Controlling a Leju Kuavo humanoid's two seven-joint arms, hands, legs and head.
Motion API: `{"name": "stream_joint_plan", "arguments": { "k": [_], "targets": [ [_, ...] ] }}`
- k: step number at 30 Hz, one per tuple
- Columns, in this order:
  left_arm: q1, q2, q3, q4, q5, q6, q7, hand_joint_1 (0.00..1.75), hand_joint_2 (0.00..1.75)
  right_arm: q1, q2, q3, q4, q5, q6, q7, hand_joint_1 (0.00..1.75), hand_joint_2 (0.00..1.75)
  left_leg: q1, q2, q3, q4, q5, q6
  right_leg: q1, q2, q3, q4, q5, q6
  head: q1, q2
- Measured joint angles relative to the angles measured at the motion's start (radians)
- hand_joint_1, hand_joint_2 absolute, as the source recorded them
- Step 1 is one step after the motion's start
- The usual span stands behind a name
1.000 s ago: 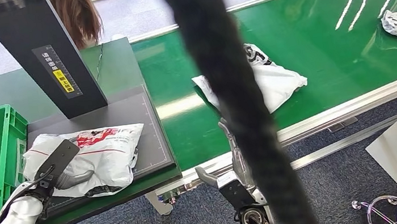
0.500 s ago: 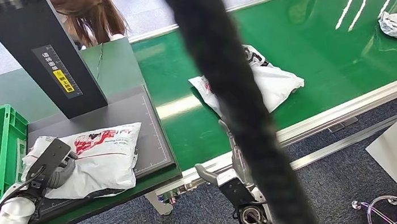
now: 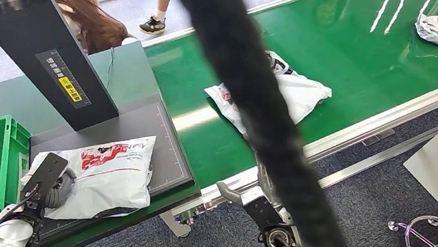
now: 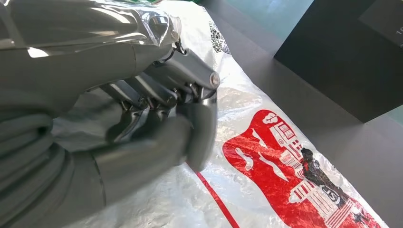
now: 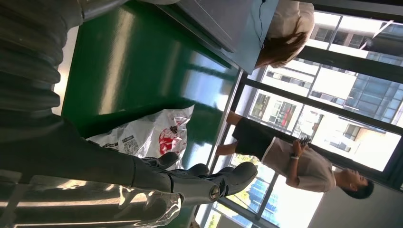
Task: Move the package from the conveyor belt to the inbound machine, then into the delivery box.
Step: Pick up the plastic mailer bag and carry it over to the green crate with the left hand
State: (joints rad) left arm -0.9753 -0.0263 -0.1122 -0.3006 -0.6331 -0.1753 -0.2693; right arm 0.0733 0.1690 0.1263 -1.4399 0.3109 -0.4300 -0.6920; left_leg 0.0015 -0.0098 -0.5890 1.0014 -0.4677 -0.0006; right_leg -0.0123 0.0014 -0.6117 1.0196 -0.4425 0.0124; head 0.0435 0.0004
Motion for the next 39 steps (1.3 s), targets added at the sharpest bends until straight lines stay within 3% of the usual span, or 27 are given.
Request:
{"name": "stream_joint_plan", "arguments": {
  "k": [15,24,29,33,39],
  "targets": [
    [-0.003,-0.001,-0.002,0.000,-0.032,-0.016,0.010,0.00,1.75,0.008,-0.002,0.000,-0.001,0.000,-0.001,0.000,0.00,1.75,0.000,0.000,0.000,0.000,0.000,0.000,0.000,0.000,0.000,0.000,0.000,0.000,0.000,0.000],
    [-0.072,0.001,-0.046,0.000,-0.128,-0.163,0.104,0.00,1.75,-0.003,0.002,0.000,0.004,-0.005,0.007,0.000,0.00,1.75,0.000,0.000,0.000,0.000,0.000,0.000,0.000,0.000,0.000,0.000,0.000,0.000,0.000,0.000],
    [-0.082,0.002,-0.055,0.001,-0.142,-0.195,0.113,0.00,1.75,-0.005,0.003,0.000,0.006,-0.005,0.009,0.000,0.00,1.75,0.000,0.000,0.000,0.000,0.000,0.000,0.000,0.000,0.000,0.000,0.000,0.000,0.000,0.000],
    [-0.181,0.005,-0.161,0.012,-0.242,-0.473,0.161,0.00,1.75,-0.028,0.012,-0.007,0.018,-0.008,0.036,0.000,0.00,1.75,0.000,0.000,0.000,0.000,0.000,0.000,0.000,0.000,0.000,0.000,0.000,0.000,0.000,0.000],
    [-0.138,-0.031,-0.221,0.023,-0.267,-0.408,0.164,0.00,1.75,-0.046,0.017,-0.010,0.032,-0.005,0.060,0.000,0.00,1.75,0.000,0.000,0.000,0.000,0.000,0.000,0.000,0.000,0.000,0.000,0.000,0.000,0.000,0.000]
  ]
}}
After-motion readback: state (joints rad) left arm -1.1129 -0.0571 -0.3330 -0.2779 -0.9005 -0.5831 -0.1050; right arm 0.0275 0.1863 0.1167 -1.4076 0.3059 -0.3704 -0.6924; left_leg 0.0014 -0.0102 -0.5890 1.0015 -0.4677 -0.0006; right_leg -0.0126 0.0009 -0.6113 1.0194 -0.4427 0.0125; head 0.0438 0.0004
